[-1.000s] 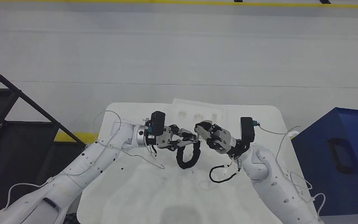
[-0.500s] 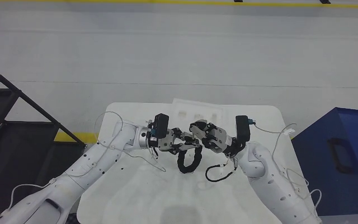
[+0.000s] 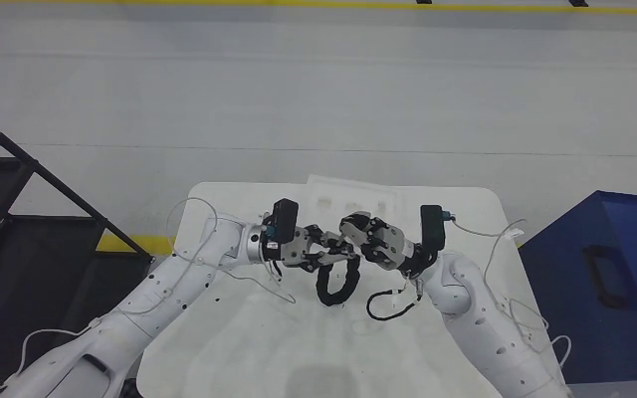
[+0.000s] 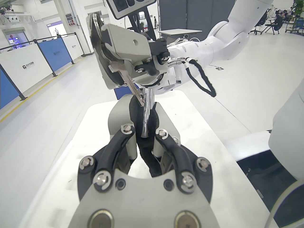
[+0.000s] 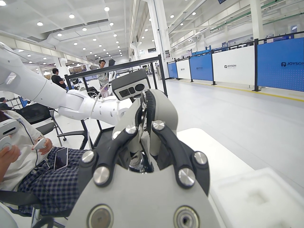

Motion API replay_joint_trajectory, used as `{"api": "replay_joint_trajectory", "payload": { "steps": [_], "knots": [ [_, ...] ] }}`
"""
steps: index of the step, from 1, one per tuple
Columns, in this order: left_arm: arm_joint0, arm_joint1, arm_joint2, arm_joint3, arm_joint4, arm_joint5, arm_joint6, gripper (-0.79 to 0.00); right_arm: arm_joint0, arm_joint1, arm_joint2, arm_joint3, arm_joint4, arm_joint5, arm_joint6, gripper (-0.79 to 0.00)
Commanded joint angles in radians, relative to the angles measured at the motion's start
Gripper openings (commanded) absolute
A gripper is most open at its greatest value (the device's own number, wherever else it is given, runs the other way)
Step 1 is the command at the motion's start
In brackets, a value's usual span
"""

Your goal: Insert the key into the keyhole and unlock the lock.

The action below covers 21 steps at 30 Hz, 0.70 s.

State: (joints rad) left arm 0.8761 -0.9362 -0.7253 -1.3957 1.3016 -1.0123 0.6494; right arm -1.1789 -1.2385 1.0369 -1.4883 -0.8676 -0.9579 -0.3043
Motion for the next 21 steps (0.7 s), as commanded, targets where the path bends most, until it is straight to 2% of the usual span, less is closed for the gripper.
{"api": "replay_joint_trajectory", "payload": {
  "steps": [1,21],
  "knots": [
    [0.002,0.001,-0.003,0.002,-0.003,0.000,0.002,-0.785,-0.008,0.002,0.013,-0.005,-0.009,-0.007,-0.002,-0.785],
    [0.017,0.010,-0.051,0.011,0.001,0.010,0.011,-0.785,-0.036,0.010,0.047,-0.026,-0.001,-0.054,0.054,-0.785]
  ]
}}
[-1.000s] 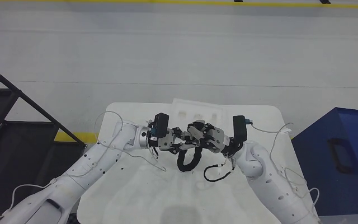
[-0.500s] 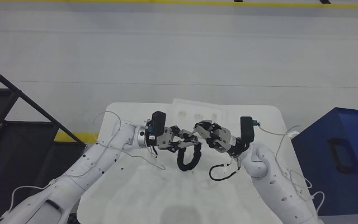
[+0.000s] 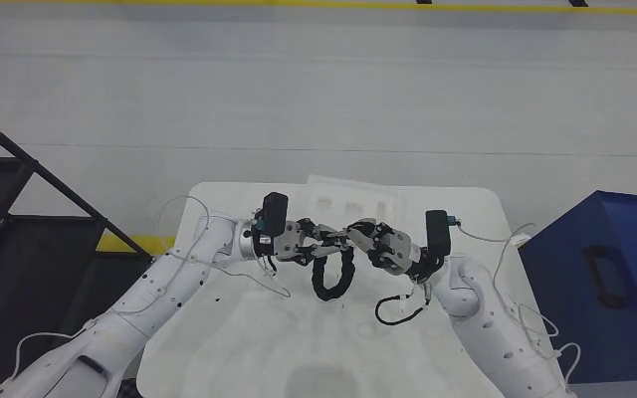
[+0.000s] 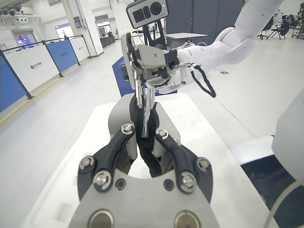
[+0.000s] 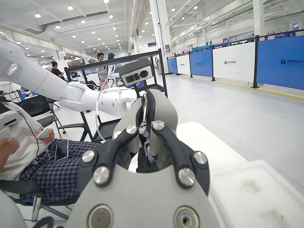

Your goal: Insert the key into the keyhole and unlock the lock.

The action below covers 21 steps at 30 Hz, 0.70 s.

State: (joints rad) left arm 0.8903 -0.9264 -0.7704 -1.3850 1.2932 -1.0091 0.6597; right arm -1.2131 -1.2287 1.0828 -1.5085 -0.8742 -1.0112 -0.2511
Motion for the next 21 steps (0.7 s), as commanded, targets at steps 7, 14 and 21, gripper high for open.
{"api": "replay_joint_trajectory", "payload": {
  "steps": [7,14,21],
  "knots": [
    [0.024,0.003,-0.047,-0.004,0.133,0.126,0.106,-0.785,-0.045,0.010,0.024,-0.080,0.041,0.016,0.047,-0.785],
    [0.046,0.008,-0.065,0.002,0.304,0.256,0.276,-0.785,-0.139,0.025,0.083,-0.206,0.049,0.151,0.133,-0.785],
    [0.059,0.008,-0.065,0.016,0.397,0.347,0.356,-0.785,-0.237,0.031,0.114,-0.281,-0.010,0.226,0.091,-0.785]
  ]
}}
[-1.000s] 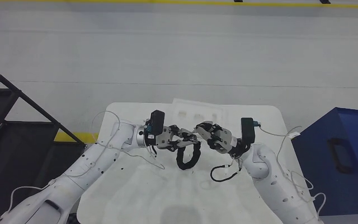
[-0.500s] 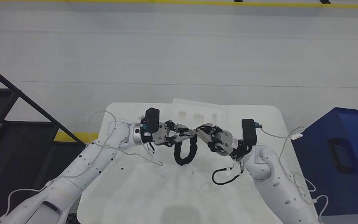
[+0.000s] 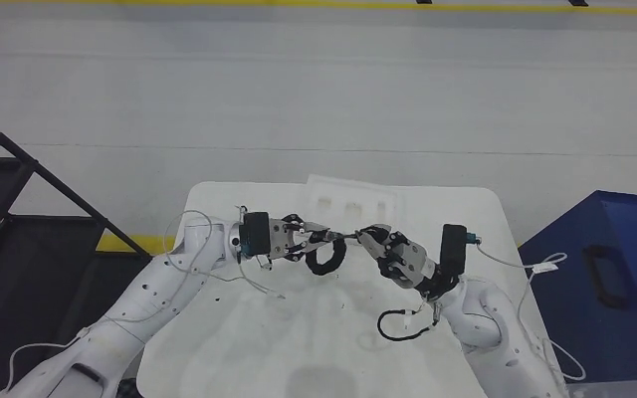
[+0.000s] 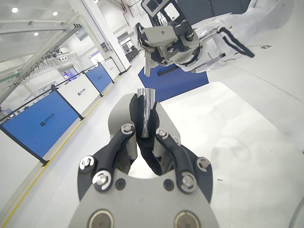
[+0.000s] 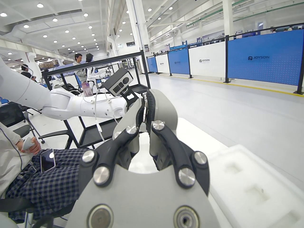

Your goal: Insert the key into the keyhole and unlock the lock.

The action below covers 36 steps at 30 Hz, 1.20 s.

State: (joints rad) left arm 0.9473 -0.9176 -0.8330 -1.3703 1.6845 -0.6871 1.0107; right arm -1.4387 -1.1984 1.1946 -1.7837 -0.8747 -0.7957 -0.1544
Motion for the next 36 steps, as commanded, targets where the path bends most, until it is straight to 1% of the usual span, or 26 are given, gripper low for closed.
{"api": "replay_joint_trajectory", "payload": {
  "steps": [1,3,14,16,19,23,26,29,36],
  "knots": [
    [0.003,-0.001,-0.006,0.002,0.015,0.048,0.004,-0.785,-0.022,0.001,0.006,-0.011,-0.018,0.024,-0.009,-0.785],
    [0.005,-0.002,-0.010,0.001,0.026,0.076,0.006,-0.785,-0.036,0.002,0.010,-0.021,-0.032,0.043,-0.005,-0.785],
    [0.005,-0.002,-0.010,0.001,0.026,0.076,0.006,-0.785,-0.040,0.001,0.008,-0.021,-0.023,0.050,-0.003,-0.785],
    [0.015,-0.004,-0.016,-0.008,0.010,0.104,-0.019,-0.785,-0.049,0.000,0.003,-0.029,0.029,0.068,-0.001,-0.785],
    [0.037,-0.008,-0.021,-0.028,-0.013,0.144,-0.053,-0.785,-0.067,-0.001,0.003,-0.062,0.062,0.110,0.011,-0.785],
    [0.062,-0.018,-0.015,-0.036,-0.037,0.197,-0.068,-0.785,-0.100,-0.003,-0.003,-0.112,0.058,0.176,0.017,-0.785],
    [0.067,-0.025,-0.007,-0.038,-0.035,0.226,-0.083,-0.785,-0.116,-0.005,-0.013,-0.140,0.033,0.226,0.028,-0.785],
    [0.063,-0.031,-0.003,-0.046,-0.009,0.253,-0.094,-0.785,-0.123,-0.006,-0.022,-0.149,0.024,0.251,0.028,-0.785],
    [0.061,-0.041,0.002,-0.041,0.013,0.265,-0.087,-0.785,-0.111,-0.010,-0.034,-0.140,0.021,0.294,0.042,-0.785]
  ]
}}
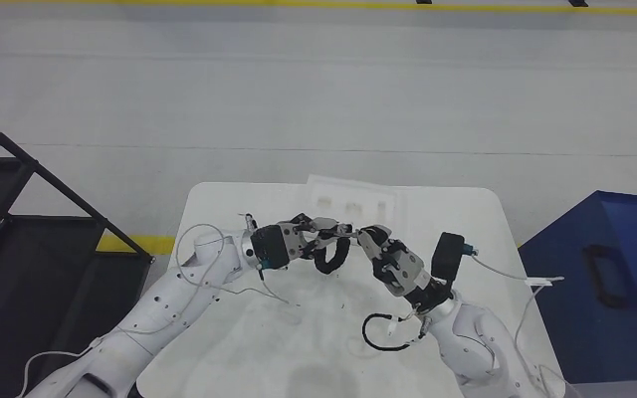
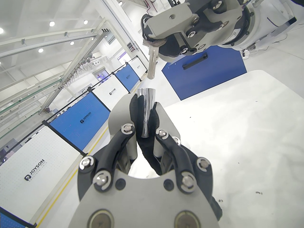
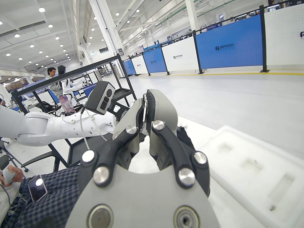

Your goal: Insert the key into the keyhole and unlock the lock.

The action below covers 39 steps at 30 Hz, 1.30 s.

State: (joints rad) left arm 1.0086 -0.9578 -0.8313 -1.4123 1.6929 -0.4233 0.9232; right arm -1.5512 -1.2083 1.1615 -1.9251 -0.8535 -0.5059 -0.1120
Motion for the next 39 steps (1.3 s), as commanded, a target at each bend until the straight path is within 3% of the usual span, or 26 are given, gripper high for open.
{"api": "replay_joint_trajectory", "payload": {
  "steps": [1,12,39],
  "knots": [
    [-0.001,-0.002,0.000,0.002,0.006,0.001,0.004,-0.785,0.003,-0.001,-0.002,0.004,-0.001,0.011,0.001,-0.785],
    [0.006,-0.012,-0.017,0.007,0.037,0.051,0.021,-0.785,0.000,-0.005,-0.005,0.003,-0.036,0.063,-0.016,-0.785],
    [0.024,-0.026,-0.050,0.004,0.070,0.032,0.024,-0.785,0.009,-0.011,-0.016,0.009,-0.048,0.076,-0.019,-0.785]
  ]
}}
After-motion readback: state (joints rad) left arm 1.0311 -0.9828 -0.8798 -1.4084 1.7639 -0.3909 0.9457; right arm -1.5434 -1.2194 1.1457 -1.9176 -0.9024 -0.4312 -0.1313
